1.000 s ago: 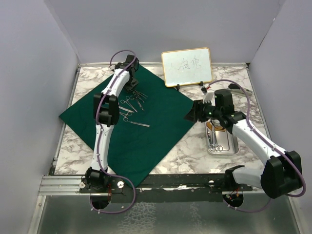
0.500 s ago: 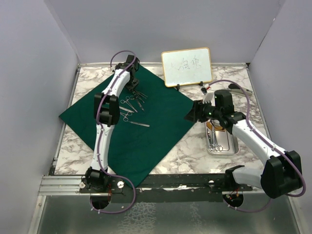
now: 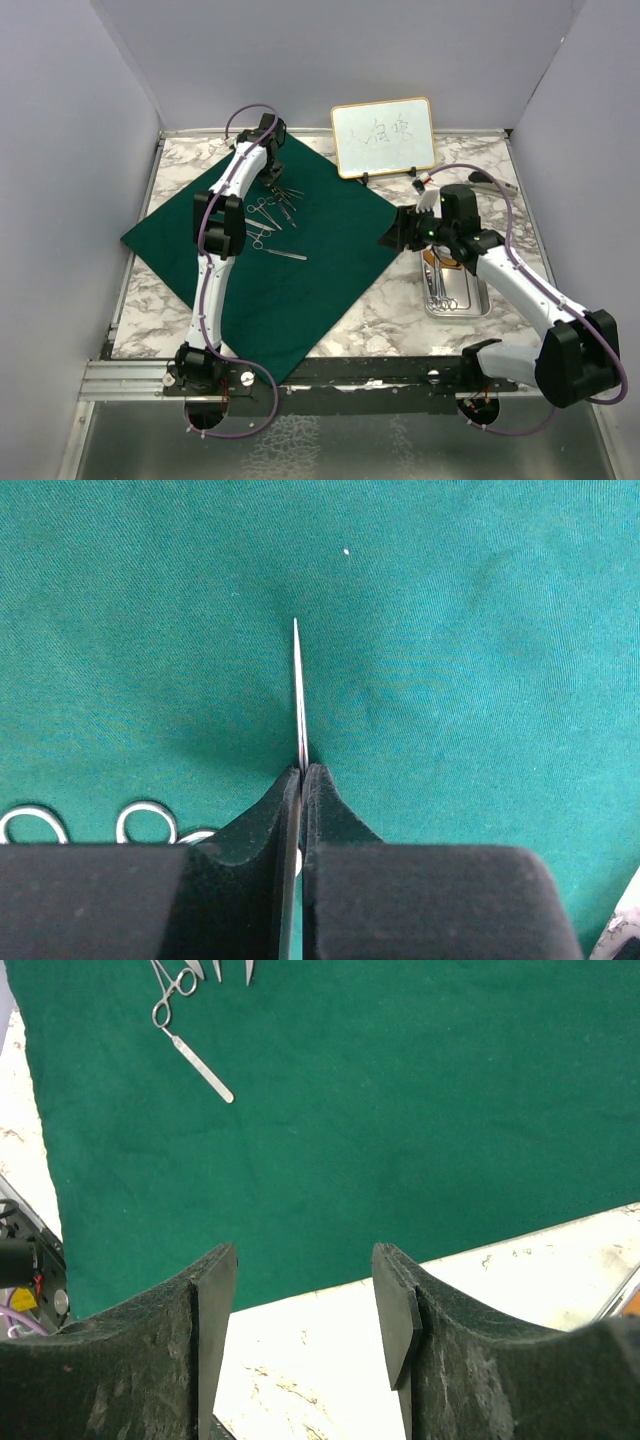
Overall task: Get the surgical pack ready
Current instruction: Pick up the medical item from the surgical kit, then place the medical item in the container.
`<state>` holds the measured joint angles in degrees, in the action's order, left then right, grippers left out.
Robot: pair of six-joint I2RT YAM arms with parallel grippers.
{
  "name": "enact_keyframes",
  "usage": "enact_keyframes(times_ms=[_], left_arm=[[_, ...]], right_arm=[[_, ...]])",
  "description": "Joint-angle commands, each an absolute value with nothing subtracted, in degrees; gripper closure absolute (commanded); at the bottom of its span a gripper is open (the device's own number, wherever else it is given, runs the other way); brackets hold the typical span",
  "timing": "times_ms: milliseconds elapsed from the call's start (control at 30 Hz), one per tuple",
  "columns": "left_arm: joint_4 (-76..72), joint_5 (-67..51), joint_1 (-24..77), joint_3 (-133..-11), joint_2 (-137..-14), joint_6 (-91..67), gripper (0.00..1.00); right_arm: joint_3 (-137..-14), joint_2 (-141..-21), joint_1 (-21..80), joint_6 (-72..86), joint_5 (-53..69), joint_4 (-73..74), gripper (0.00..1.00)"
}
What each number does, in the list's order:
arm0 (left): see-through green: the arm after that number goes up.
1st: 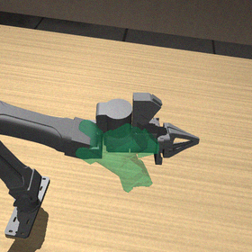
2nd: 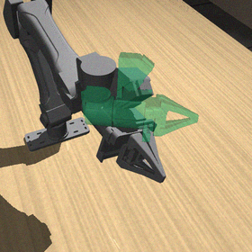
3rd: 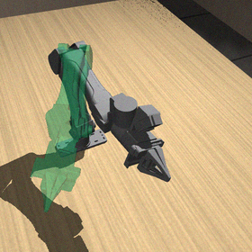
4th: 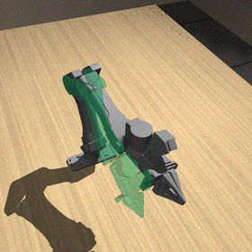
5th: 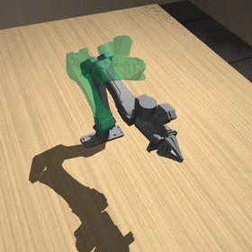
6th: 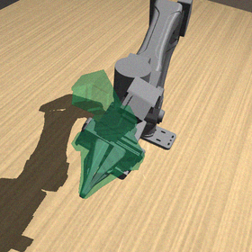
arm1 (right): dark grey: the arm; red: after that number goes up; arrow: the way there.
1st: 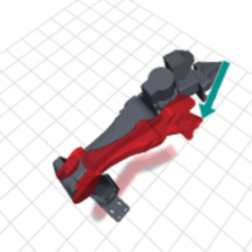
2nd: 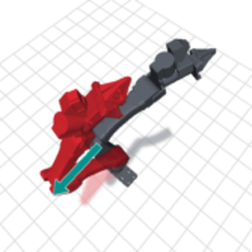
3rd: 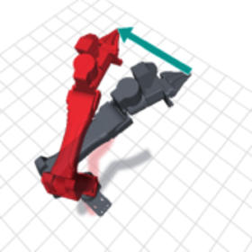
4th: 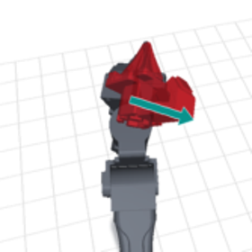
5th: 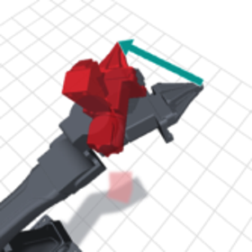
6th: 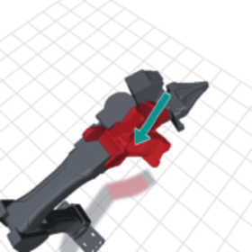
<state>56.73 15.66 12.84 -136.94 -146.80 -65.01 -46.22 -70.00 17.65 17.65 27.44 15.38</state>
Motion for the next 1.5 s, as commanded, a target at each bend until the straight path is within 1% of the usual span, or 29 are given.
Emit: enact_keyframes(times_ms=[0, 167, 233, 433, 700, 767, 833, 967, 1067, 1233, 1300, 1367, 1467], left_arm=[[58.5, 15.6, 12.2, -139.4, -146.4, -65.2, 1.00], [58.2, 14.2, 11.8, -138.9, -140.0, -63.6, 1.00], [57.5, 13.4, 11.8, -136.1, -136.3, -62.7, 1.00], [52.9, 10.6, 12.2, -119.9, -123.2, -58.7, 1.00], [46.2, 5.6, 13.9, -102.6, -110.3, -55.1, 1.00], [43.0, 4.6, 16.8, -97.6, -106.1, -54.7, 1.00], [37.3, 4.3, 21.8, -91.4, -101.0, -54.7, 1.00], [20.3, 4.8, 35.7, -75.4, -90.7, -57.1, 1.00], [11.4, 8.6, 45.1, -68.9, -87.9, -61.7, 1.00], [3.4, 18.7, 60.9, -67.8, -92.0, -67.7, 1.00], [5.1, 21.9, 65.6, -72.3, -96.3, -69.9, 1.00], [9.1, 23.9, 68.1, -79.1, -102.5, -72.1, 1.00], [10.6, 22.8, 70.0, -87.8, -110.4, -71.7, 1.00]], right_arm=[[-46.6, -67.9, 17.7, 16.6, 26.2, 14.7, 0.43], [-47.8, -65.6, 17.7, 16.9, 27.0, 15.9, 0.43], [-48.0, -64.4, 17.7, 17.2, 27.4, 16.0, 0.43], [-48.9, -61.1, 17.7, 18.0, 27.6, 17.4, 0.43], [-49.4, -59.3, 17.7, 19.0, 28.6, 18.5, 0.43], [-50.4, -58.0, 17.7, 19.2, 27.2, 20.0, 0.44], [-51.5, -55.5, 17.7, 19.4, 24.5, 21.0, 0.44], [-54.6, -49.0, 17.7, 20.2, 20.5, 22.3, 0.42], [-58.4, -44.5, 17.7, 20.6, 17.8, 24.7, 0.40], [-66.1, -37.0, 17.7, 20.3, 11.2, 28.6, 0.35], [-69.2, -35.3, 17.7, 19.5, 10.1, 29.9, 0.34], [-71.6, -34.0, 17.7, 18.9, 9.7, 31.2, 0.34], [-73.9, -33.2, 17.7, 18.4, 9.4, 34.2, 0.34]])
